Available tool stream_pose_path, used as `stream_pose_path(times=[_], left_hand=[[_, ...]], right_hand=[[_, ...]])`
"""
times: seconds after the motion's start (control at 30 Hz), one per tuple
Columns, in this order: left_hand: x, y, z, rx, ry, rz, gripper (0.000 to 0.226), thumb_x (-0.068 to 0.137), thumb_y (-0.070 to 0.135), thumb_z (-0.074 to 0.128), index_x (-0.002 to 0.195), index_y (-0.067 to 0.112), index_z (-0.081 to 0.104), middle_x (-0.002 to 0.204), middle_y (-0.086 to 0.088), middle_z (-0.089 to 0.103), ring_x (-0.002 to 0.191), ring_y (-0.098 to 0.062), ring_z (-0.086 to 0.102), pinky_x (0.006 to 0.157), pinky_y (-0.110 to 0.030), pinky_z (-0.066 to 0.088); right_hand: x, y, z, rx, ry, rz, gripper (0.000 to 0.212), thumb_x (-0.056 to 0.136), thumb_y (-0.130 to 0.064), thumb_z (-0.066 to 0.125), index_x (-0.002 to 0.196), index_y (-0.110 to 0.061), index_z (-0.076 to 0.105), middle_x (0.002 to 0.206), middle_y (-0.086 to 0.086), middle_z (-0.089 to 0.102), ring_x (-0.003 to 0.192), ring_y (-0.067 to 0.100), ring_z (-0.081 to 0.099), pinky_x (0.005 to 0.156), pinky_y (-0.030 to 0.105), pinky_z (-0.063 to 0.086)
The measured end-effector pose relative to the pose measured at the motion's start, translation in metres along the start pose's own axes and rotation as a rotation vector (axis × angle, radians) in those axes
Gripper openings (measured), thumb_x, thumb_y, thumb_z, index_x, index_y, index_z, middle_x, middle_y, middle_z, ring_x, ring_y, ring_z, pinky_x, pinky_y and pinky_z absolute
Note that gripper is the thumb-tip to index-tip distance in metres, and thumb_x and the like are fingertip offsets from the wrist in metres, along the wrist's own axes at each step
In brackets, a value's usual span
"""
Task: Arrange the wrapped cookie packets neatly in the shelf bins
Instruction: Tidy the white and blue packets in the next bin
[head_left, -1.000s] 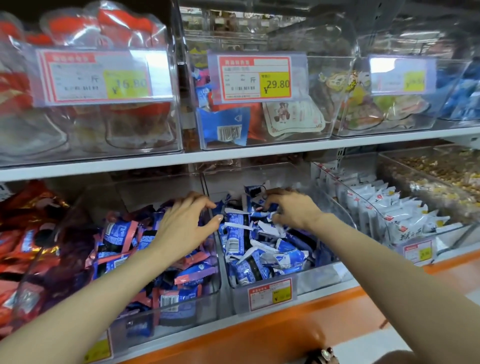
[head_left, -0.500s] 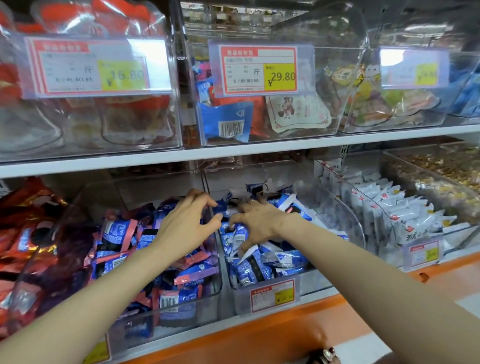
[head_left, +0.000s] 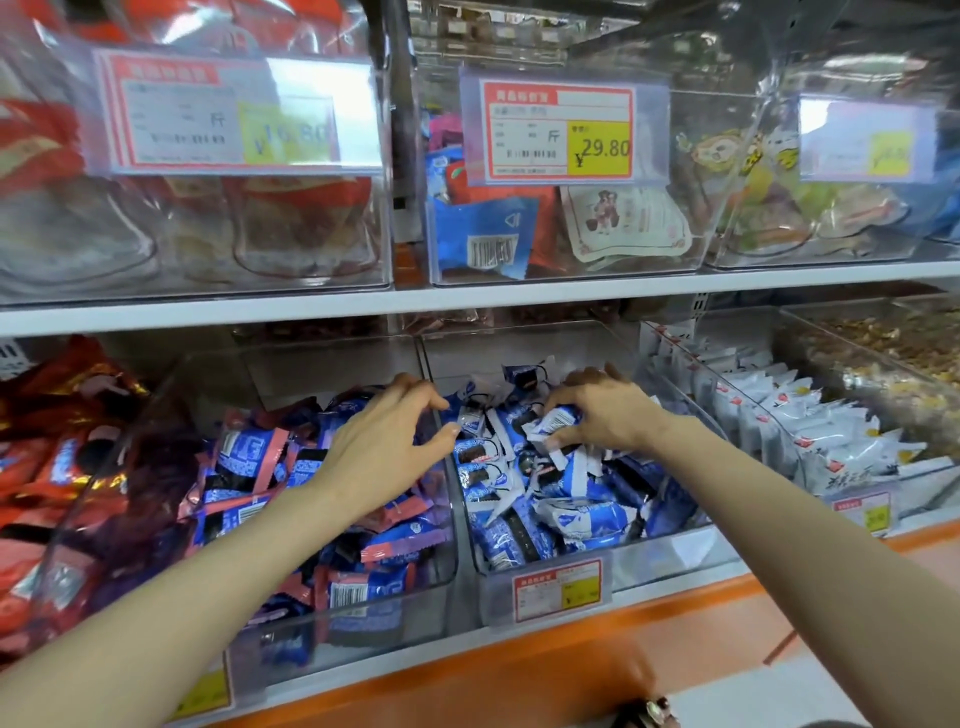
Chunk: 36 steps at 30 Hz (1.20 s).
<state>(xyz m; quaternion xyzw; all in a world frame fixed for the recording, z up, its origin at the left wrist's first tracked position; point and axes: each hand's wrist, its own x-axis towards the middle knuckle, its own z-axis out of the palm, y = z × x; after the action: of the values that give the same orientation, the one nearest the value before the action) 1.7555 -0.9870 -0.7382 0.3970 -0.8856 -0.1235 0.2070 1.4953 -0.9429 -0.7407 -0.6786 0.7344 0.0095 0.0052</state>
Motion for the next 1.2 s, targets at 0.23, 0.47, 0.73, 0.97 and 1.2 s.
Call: stream_pose_path(times=[0.23,0.47,0.73,0.97,1.2], left_hand=[[0.001,-0.001,-0.003,-0.003,-0.029,0.034,0.035,0.092,0.052,0.042,0.12,0.032,0.047,0.121,0.015,0.043,0.09,-0.007,0.053,0.075,-0.029,0.046],[0.003,-0.002,-0.003,-0.005,-0.024,0.052,0.036,0.09,0.053,0.043,0.121,0.034,0.047,0.111,0.022,0.036,0.088,-0.004,0.053,0.072,-0.026,0.045],[0.003,-0.003,-0.004,-0.018,-0.016,0.056,0.033,0.09,0.052,0.045,0.118,0.035,0.048,0.106,0.021,0.037,0.086,-0.005,0.054,0.073,-0.028,0.047],[0.003,-0.003,-0.002,-0.03,-0.005,0.071,0.032,0.091,0.05,0.046,0.117,0.032,0.049,0.106,0.02,0.036,0.086,-0.007,0.055,0.074,-0.031,0.048],[0.008,-0.003,-0.001,0.194,0.054,0.15,0.058,0.081,0.066,0.028,0.114,0.028,0.055,0.117,0.01,0.052,0.11,-0.015,0.042,0.077,-0.027,0.028]], right_hand=[[0.035,-0.044,0.003,0.13,0.136,-0.037,0.074,0.081,-0.051,0.065,0.143,-0.027,0.034,0.145,0.006,0.038,0.132,0.027,0.035,0.108,0.037,0.028],[0.075,-0.068,0.035,-0.057,0.01,0.058,0.077,0.075,-0.066,0.06,0.137,-0.025,0.039,0.137,0.009,0.043,0.128,0.029,0.041,0.108,0.045,0.027],[0.069,-0.043,0.009,0.357,0.091,0.125,0.047,0.075,-0.053,0.068,0.112,-0.025,0.058,0.109,-0.005,0.063,0.099,0.017,0.06,0.086,0.03,0.048],[0.058,-0.015,-0.008,0.73,0.204,0.208,0.08,0.056,-0.069,0.069,0.123,-0.026,0.059,0.118,-0.006,0.064,0.105,0.015,0.061,0.094,0.034,0.05],[0.036,-0.027,-0.015,0.681,0.048,0.098,0.055,0.081,-0.038,0.071,0.13,-0.022,0.052,0.127,0.003,0.06,0.114,0.02,0.057,0.101,0.033,0.044]])
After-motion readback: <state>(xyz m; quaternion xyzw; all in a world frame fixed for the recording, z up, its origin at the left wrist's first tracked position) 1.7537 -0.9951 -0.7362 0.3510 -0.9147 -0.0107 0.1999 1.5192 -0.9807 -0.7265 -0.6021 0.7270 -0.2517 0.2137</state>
